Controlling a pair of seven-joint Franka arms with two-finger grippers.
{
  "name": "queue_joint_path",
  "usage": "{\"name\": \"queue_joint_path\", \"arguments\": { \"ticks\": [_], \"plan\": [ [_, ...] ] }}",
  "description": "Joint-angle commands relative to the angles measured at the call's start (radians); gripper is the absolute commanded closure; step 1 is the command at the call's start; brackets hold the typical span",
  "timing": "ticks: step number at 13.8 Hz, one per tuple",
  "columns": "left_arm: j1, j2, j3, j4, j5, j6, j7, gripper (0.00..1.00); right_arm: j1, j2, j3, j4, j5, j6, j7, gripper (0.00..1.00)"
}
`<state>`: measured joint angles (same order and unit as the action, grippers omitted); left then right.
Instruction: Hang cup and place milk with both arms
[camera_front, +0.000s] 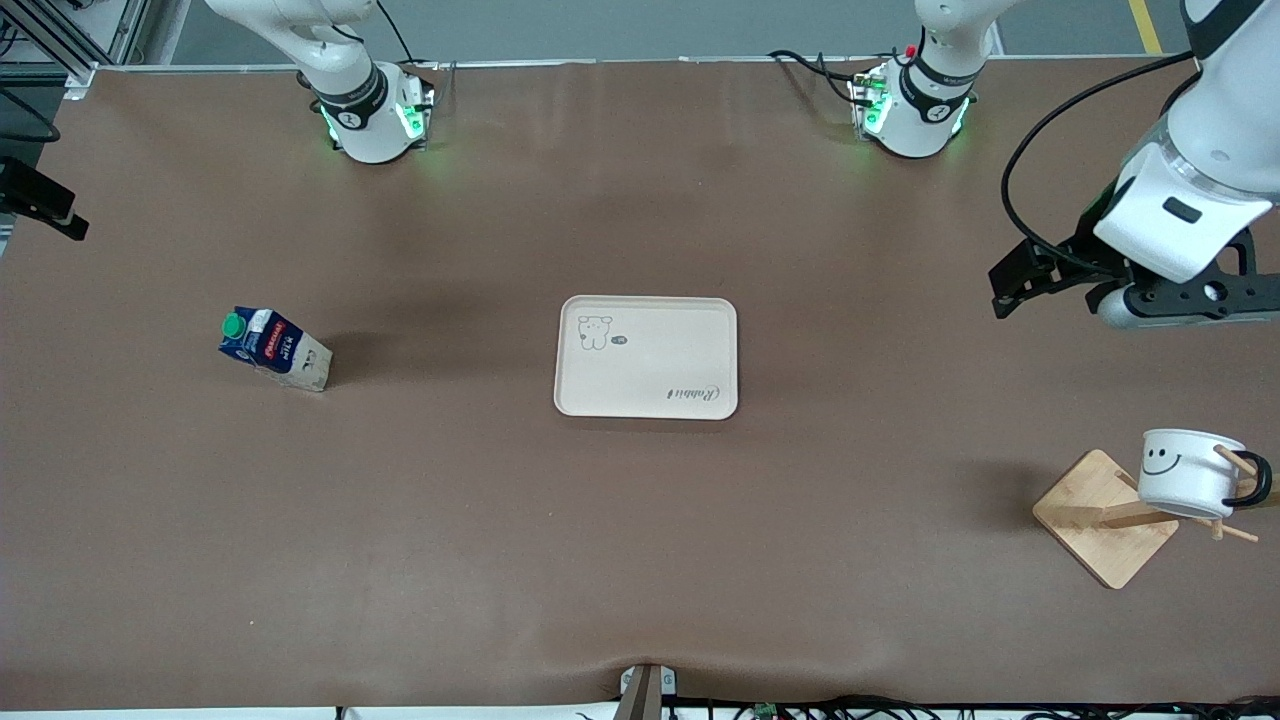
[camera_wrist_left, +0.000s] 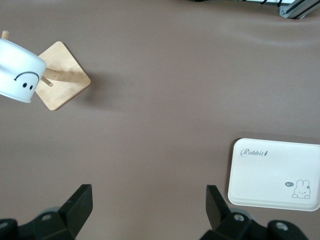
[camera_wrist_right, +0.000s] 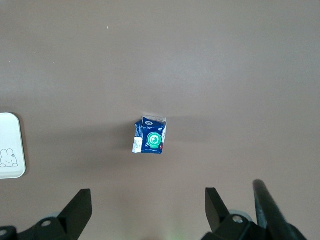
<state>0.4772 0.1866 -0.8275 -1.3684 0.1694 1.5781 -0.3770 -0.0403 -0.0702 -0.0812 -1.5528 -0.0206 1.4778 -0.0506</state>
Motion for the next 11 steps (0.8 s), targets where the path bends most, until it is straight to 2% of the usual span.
{"name": "queue_joint_path", "arguments": {
  "ticks": [1, 5, 8, 11],
  "plan": [
    [-0.127, -0.052, 0.137, -0.017, 0.007, -0.029, 0.012, 0.0, -0.009, 0.013, 0.005, 0.031, -0.004, -0.019, 0.009, 0.0],
    [-0.27, -0.102, 0.304, -0.063, -0.002, -0.027, 0.055, 0.0, -0.013, 0.024, 0.003, 0.031, -0.005, -0.017, 0.008, 0.0],
    [-0.386, -0.15, 0.467, -0.104, -0.082, -0.026, 0.079, 0.0, -0.027, 0.029, 0.003, 0.031, -0.004, -0.017, 0.008, 0.0],
    [-0.443, -0.194, 0.531, -0.152, -0.087, -0.024, 0.079, 0.0, -0.026, 0.029, 0.005, 0.031, -0.002, -0.017, 0.008, 0.0]
  ]
}}
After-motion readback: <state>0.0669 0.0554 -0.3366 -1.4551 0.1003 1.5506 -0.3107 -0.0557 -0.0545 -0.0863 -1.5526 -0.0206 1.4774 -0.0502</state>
